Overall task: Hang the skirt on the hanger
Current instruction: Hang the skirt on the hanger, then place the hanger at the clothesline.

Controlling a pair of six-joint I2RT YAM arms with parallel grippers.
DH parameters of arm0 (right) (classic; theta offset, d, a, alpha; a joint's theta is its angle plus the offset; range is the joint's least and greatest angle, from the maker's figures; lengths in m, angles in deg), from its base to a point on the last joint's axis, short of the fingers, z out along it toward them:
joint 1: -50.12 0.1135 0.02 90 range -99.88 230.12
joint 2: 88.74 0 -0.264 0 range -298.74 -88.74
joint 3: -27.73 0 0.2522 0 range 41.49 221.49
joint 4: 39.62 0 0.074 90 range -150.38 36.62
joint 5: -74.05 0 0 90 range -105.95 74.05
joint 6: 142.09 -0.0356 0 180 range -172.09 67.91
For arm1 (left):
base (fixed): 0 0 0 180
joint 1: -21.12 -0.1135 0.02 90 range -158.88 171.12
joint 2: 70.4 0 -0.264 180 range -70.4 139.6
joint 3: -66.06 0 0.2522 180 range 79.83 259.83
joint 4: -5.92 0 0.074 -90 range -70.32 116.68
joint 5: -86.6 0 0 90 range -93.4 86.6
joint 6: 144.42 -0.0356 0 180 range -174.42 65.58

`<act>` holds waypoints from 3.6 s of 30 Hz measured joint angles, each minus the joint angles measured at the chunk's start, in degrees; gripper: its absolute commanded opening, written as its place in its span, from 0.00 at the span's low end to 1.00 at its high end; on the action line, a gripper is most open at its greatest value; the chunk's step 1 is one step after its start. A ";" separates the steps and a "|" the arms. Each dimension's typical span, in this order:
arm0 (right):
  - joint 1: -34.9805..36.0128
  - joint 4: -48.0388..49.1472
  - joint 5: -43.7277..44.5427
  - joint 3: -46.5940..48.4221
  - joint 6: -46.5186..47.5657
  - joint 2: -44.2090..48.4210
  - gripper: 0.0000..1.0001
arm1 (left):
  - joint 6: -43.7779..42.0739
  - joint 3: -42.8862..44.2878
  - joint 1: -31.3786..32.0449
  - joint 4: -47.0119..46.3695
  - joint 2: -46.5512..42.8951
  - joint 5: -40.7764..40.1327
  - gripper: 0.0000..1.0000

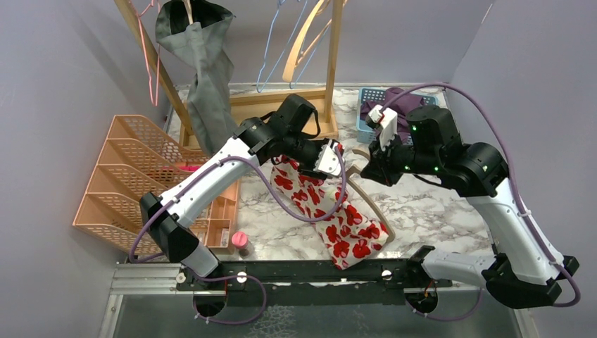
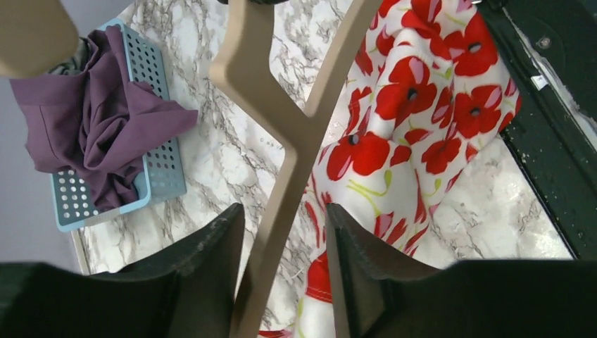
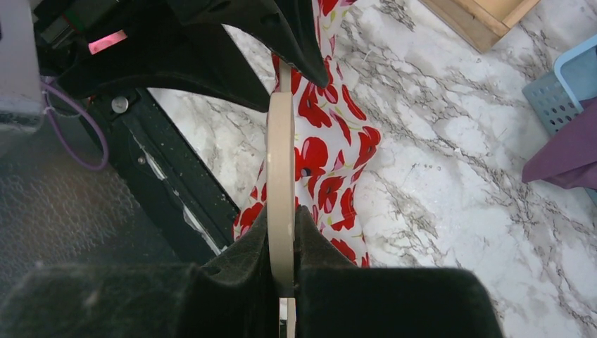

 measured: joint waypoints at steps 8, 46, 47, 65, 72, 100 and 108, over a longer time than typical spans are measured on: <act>0.00 -0.61 -1.25 -0.59 1.38 -1.03 0.01 | -4.07 2.47 0.02 6.38 2.38 0.04 0.00; 0.07 23.15 7.15 -27.26 9.09 21.57 0.69 | -8.13 -1.73 -15.69 11.82 -13.14 9.68 0.00; 0.04 22.97 7.08 -27.32 9.68 21.18 0.67 | -8.13 -1.88 -15.89 11.87 -13.29 9.86 0.00; 0.37 17.84 -4.72 -29.44 15.04 19.02 0.01 | 6.05 -10.84 -16.79 -0.68 -22.73 7.78 0.64; 0.09 14.47 -5.16 -25.75 11.61 18.51 0.01 | 23.04 -19.19 -16.90 -20.59 -33.03 -4.59 0.71; 0.00 11.39 -1.11 -9.07 -7.58 1.97 0.01 | 68.83 -8.55 -16.90 -38.82 -40.30 -51.89 0.71; 0.98 15.12 -2.23 -9.75 -12.24 2.36 0.01 | 67.10 -4.83 -16.90 -38.71 -40.48 -57.07 0.71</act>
